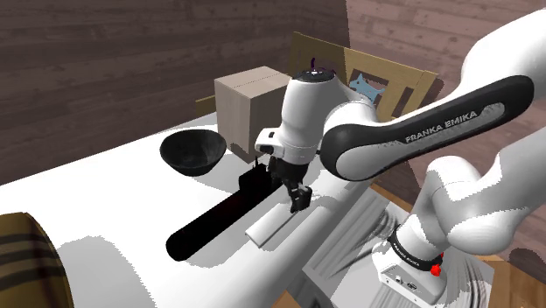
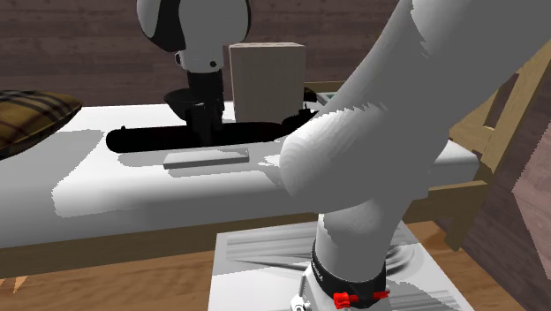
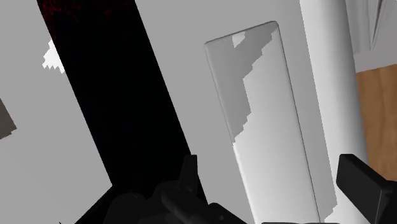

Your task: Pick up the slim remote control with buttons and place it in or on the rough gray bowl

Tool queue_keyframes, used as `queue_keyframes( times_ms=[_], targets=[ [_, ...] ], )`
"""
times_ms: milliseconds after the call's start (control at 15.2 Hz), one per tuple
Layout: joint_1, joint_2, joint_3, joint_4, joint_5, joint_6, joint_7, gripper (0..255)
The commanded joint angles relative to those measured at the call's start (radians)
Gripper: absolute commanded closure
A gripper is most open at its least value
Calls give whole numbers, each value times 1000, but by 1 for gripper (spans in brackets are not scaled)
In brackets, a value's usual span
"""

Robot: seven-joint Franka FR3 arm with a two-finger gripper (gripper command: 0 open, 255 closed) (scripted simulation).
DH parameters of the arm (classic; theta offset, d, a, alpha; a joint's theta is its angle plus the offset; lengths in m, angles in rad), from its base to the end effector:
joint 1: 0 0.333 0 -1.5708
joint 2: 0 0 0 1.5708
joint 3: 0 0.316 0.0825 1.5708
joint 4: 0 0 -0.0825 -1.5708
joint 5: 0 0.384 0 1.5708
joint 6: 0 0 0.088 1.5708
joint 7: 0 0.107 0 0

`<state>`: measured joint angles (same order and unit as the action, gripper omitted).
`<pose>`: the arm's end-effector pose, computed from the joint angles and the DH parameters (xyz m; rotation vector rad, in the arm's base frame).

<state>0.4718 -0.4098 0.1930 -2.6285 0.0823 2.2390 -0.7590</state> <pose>0.3120 0.2445 0.3816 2.4349 1.9654 0.0231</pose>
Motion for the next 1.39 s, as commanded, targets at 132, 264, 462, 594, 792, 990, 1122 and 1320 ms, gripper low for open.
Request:
queue_keyframes(
  times_ms=[132, 264, 462, 594, 792, 990, 1122, 1320],
  targets=[
    [29, 48, 19, -33, 1, 81, -40, 0],
    [28, 69, 22, -45, -1, 114, -38, 0],
    [25, 104, 27, -61, -6, 165, -34, 0],
    [24, 111, 27, -64, -7, 174, -33, 0],
    [25, 111, 27, -64, -7, 174, -33, 0],
    [26, 111, 26, -64, -7, 174, -33, 0],
    [24, 116, 25, -59, -9, 174, -34, 255],
    [22, 129, 26, -54, -12, 183, -32, 255]
  ],
)
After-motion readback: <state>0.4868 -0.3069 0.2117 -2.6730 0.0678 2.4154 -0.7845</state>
